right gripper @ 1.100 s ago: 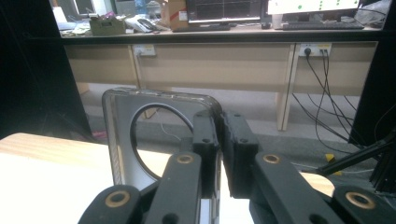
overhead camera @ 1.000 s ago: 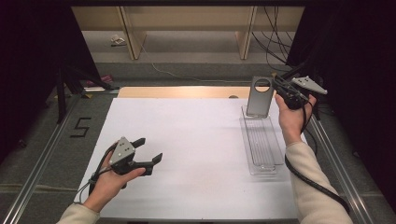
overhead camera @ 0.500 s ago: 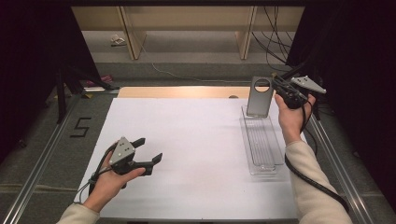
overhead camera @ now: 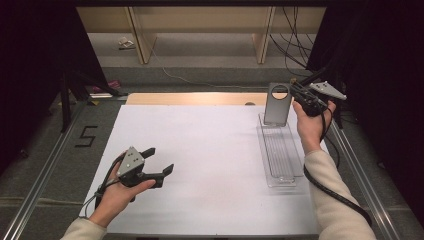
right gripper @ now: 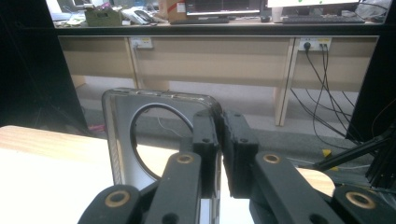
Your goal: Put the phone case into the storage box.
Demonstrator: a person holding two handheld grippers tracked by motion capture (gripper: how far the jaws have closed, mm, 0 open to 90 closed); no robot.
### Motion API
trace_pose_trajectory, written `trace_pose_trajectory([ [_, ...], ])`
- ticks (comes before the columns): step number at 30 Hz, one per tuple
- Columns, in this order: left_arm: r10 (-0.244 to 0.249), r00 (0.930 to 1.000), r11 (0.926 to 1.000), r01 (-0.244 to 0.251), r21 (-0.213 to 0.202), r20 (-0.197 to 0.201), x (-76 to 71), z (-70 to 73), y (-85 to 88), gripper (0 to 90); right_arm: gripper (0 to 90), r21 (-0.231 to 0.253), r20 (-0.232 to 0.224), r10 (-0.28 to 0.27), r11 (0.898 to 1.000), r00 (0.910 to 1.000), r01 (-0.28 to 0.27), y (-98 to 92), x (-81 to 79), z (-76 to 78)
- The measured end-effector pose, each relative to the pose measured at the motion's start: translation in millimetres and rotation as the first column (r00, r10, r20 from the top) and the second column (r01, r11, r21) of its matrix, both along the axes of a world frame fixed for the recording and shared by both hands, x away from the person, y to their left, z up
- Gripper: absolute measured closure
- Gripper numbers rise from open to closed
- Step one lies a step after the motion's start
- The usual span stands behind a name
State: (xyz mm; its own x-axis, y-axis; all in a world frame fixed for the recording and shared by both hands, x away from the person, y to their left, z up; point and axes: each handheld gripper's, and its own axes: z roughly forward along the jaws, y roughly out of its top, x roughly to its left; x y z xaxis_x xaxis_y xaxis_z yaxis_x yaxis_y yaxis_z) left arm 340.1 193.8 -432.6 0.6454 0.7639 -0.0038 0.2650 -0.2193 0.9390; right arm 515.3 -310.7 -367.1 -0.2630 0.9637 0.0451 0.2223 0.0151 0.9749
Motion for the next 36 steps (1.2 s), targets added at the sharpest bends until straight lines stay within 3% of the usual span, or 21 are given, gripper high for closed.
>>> trace_pose_trajectory([
  [36,0.0,1.0,1.0,0.0,0.002,-0.001,0.3,-0.6,0.1,15.7,84.2,-0.027,-0.015,0.001,1.0,0.9999,-0.001,2.4,7.0,-8.3],
])
